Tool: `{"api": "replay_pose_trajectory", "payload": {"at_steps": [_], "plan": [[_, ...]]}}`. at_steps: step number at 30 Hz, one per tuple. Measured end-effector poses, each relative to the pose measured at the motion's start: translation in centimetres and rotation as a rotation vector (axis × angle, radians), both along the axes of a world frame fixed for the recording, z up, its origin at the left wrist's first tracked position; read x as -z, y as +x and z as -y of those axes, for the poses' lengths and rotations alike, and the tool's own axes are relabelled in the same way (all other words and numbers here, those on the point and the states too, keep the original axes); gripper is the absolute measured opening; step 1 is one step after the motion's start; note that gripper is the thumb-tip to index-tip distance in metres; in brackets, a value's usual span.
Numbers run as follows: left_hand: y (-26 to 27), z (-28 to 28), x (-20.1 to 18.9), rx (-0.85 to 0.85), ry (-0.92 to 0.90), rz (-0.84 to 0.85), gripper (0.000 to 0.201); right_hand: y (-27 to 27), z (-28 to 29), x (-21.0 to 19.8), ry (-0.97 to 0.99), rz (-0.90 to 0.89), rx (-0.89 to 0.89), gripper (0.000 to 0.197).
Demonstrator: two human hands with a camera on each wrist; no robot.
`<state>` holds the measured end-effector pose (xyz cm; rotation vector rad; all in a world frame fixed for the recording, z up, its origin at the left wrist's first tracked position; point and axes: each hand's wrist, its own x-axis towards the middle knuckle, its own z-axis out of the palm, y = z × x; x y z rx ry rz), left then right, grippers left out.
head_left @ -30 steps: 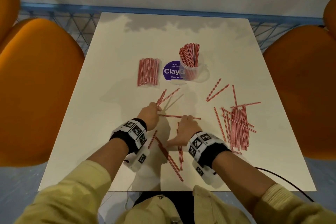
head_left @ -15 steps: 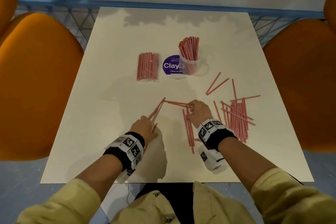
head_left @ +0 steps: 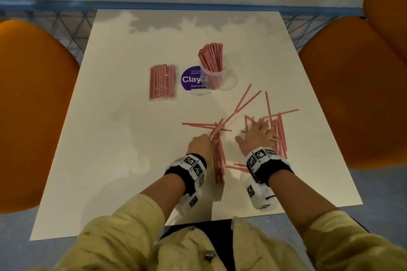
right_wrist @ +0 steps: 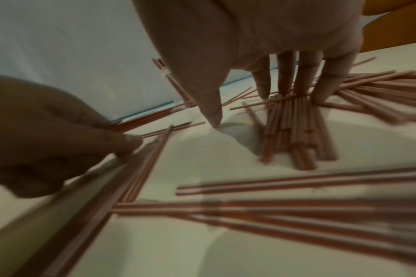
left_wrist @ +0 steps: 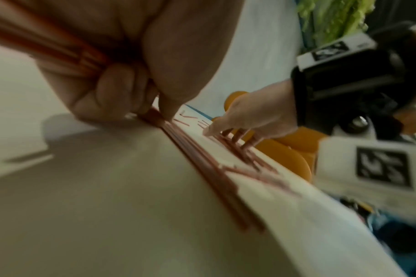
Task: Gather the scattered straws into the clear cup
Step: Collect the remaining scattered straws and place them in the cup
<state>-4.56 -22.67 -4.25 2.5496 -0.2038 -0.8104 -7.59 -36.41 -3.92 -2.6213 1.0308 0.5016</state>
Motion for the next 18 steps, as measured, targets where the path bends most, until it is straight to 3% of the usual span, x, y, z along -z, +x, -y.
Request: {"api": "replay_pose_trajectory", "payload": {"at_steps": [2, 4, 6, 8, 12, 18], "plan": [[1.1, -0.1, -0.3, -0.05, -0.077, 0.046, 0.037, 0.0, -0.2, -0.3, 0.021, 0.04, -0.015, 0.086], [2.5, -0.9, -0.5, -0.026, -0.106, 0.108, 0.041, -0.4, 0.2, -1.0, 0.023, 0.026, -0.03, 0.102], [4.0, -2.1, -0.4, 0.082, -0.059, 0.122, 0.057, -1.0, 0.9, -1.5, 0.08, -0.086, -0.07, 0.125], [5.0, -3.0, -0.3, 0.196, 0.038, 0.104, 0.068, -1.7, 1.7, -1.6, 0.11, -0.22, -0.137, 0.135], [5.4, -3.8, 0.1, 0.22, 0.13, 0.175, 0.037, -2.4, 2.1, -0.9, 0.025, -0.304, -0.243, 0.13], [2.4, -3.6, 0.6, 0.2, 0.108, 0.093, 0.037, -1.9, 2.0, -0.1, 0.15, -0.074, -0.175, 0.11]]}}
